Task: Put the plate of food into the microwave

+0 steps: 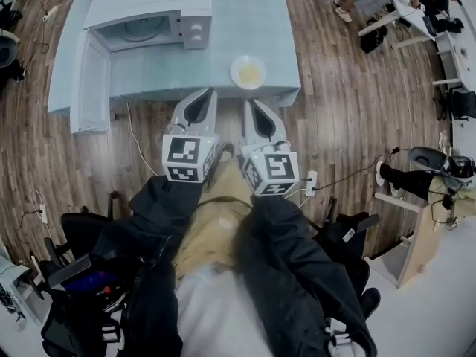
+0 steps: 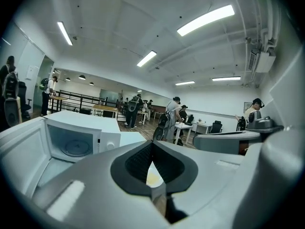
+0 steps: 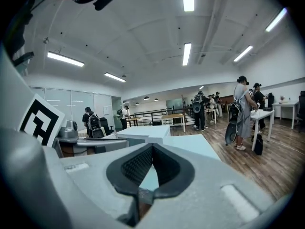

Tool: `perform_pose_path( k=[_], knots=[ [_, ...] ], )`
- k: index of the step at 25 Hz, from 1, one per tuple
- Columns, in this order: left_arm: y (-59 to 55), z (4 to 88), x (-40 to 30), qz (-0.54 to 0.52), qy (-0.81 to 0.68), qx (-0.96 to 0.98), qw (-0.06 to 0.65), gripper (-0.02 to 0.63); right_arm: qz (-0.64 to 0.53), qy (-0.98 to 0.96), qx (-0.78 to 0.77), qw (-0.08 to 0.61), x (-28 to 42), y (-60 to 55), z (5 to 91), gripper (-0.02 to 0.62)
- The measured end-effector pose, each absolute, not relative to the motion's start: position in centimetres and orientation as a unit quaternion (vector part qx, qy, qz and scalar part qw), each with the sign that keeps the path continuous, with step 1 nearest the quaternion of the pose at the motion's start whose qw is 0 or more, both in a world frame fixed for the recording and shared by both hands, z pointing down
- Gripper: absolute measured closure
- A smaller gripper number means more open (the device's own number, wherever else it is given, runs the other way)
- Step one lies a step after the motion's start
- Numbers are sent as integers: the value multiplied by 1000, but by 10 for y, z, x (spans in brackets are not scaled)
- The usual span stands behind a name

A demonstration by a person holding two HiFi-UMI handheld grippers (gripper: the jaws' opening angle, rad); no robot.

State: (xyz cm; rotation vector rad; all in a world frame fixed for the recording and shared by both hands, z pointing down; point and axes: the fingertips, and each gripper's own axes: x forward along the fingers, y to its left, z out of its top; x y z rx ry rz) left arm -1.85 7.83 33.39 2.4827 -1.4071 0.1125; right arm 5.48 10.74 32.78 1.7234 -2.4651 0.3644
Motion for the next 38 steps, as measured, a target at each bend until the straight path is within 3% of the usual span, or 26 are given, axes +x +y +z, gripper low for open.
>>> perform_pose_path(
  k=[15, 34, 38],
  knots=[
    [-13, 414, 33, 111, -507, 838, 169, 604, 212, -836, 500, 75, 82, 11, 411, 598],
    [-30, 550, 58, 242, -475, 794, 293, 604, 403, -766, 483, 132, 127, -16, 564, 594],
    [-21, 572, 71, 265, -433, 801, 318, 604, 451, -725, 500, 141, 138, -7, 599, 551]
  ],
)
